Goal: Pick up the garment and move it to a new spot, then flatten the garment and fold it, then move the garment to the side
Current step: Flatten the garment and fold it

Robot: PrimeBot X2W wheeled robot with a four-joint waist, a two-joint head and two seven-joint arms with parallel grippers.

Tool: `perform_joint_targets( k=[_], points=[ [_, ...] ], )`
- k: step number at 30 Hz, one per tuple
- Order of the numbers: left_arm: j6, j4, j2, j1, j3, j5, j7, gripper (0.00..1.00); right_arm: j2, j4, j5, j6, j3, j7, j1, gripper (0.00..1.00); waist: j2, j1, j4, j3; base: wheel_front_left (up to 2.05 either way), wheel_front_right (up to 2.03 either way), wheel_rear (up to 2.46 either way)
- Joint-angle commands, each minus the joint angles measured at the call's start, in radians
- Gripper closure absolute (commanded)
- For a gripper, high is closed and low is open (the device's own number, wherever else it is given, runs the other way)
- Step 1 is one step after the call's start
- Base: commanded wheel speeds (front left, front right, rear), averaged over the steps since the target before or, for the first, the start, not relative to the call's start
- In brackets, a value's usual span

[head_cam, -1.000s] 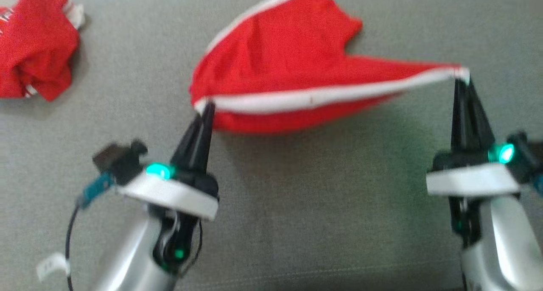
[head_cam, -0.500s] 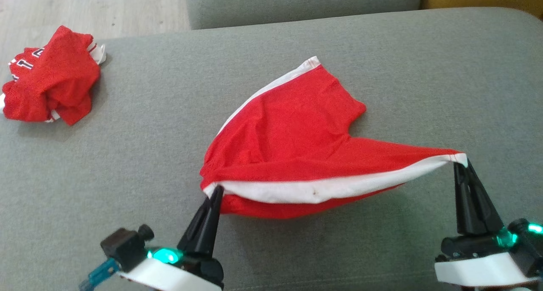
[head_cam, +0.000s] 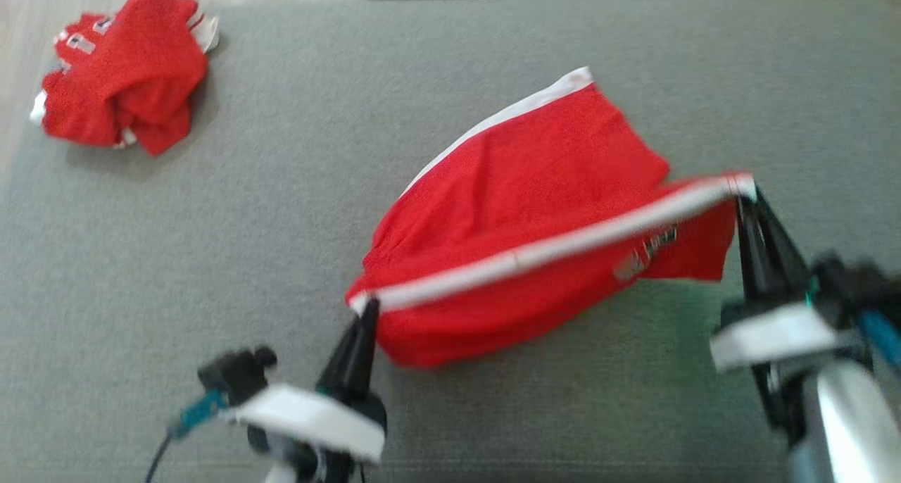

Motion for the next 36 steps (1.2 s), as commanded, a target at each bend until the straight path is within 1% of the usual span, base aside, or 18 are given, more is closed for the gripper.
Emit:
perform_joint_targets(
  k=[1, 7, 10, 11, 13, 15, 21, 26, 31, 32, 34, 35, 36],
  points=[
    [0.011, -0.012, -0.009, -0.07, 0.037, -0.007, -0.013, 1.0, -0.032, 0.0, -0.002, 0.007, 0.036, 0.011, -0.072, 1.0, 0.0, -0.0001, 0.026, 0.028, 0.0, 0.0, 0.0],
    [0.021, 0.129, -0.021, -0.22, 0.024, -0.076, -0.03, 1.0, -0.107, 0.247, 0.021, 0.007, 0.092, 0.062, -0.318, 1.0, 0.0, -0.0001, 0.087, 0.08, 0.0, 0.0, 0.0],
    [0.032, 0.181, -0.022, -0.291, -0.024, -0.141, -0.038, 1.0, -0.136, 0.365, 0.038, 0.007, 0.129, 0.084, -0.418, 1.0, 0.0, -0.0001, 0.117, 0.104, 0.0, 0.0, 0.0],
    [0.039, 0.206, -0.022, -0.333, -0.064, -0.173, -0.042, 1.0, -0.155, 0.439, 0.043, 0.007, 0.146, 0.093, -0.477, 1.0, 0.0, -0.0001, 0.135, 0.119, 0.0, 0.0, 0.0],
    [0.045, 0.225, -0.022, -0.368, -0.102, -0.203, -0.045, 1.0, -0.169, 0.503, 0.041, 0.007, 0.158, 0.096, -0.526, 1.0, 0.0, -0.0001, 0.152, 0.13, 0.0, 0.0, 0.0],
    [0.05, 0.236, -0.022, -0.397, -0.132, -0.229, -0.047, 1.0, -0.177, 0.559, 0.042, 0.007, 0.165, 0.098, -0.567, 1.0, 0.0, -0.0001, 0.165, 0.137, 0.0, 0.0, 0.0],
    [0.073, 0.224, -0.023, -0.454, -0.153, -0.268, -0.048, 1.0, -0.192, 0.702, 0.042, 0.007, 0.193, 0.099, -0.674, 1.0, 0.0, -0.0001, 0.191, 0.153, 0.0, 0.0, 0.0],
    [0.091, 0.233, -0.023, -0.48, -0.16, -0.274, -0.048, 1.0, -0.184, 0.794, 0.033, 0.007, 0.197, 0.097, -0.742, 1.0, 0.0, -0.0001, 0.194, 0.162, 0.0, 0.0, 0.0],
    [0.112, 0.261, -0.023, -0.516, -0.201, -0.296, -0.048, 1.0, -0.169, 0.89, 0.011, 0.007, 0.19, 0.073, -0.803, 1.0, 0.0, -0.0001, 0.197, 0.166, 0.0, 0.0, 0.0],
    [0.123, 0.276, -0.023, -0.537, -0.223, -0.294, -0.048, 1.0, -0.162, 0.923, 0.005, 0.007, 0.186, 0.061, -0.822, 1.0, 0.0, -0.0001, 0.199, 0.167, 0.0, 0.0, 0.0],
    [0.135, 0.287, -0.023, -0.557, -0.24, -0.296, -0.048, 0.67, -0.157, 0.954, 0.0, 0.007, 0.182, 0.05, -0.838, 0.65, 0.0, -0.0001, 0.2, 0.167, 0.0, 0.0, 0.0],
    [0.139, 0.291, -0.023, -0.569, -0.247, -0.293, -0.048, 0.51, -0.153, 0.968, 0.0, 0.007, 0.177, 0.042, -0.845, 0.21, 0.0, -0.0001, 0.201, 0.167, 0.0, 0.0, 0.0],
    [0.143, 0.295, -0.023, -0.58, -0.252, -0.284, -0.048, 0.0, -0.149, 0.978, -0.001, 0.007, 0.17, 0.028, -0.853, 0.0, 0.0, -0.0001, 0.2, 0.167, 0.0, 0.0, 0.0]
  ],
)
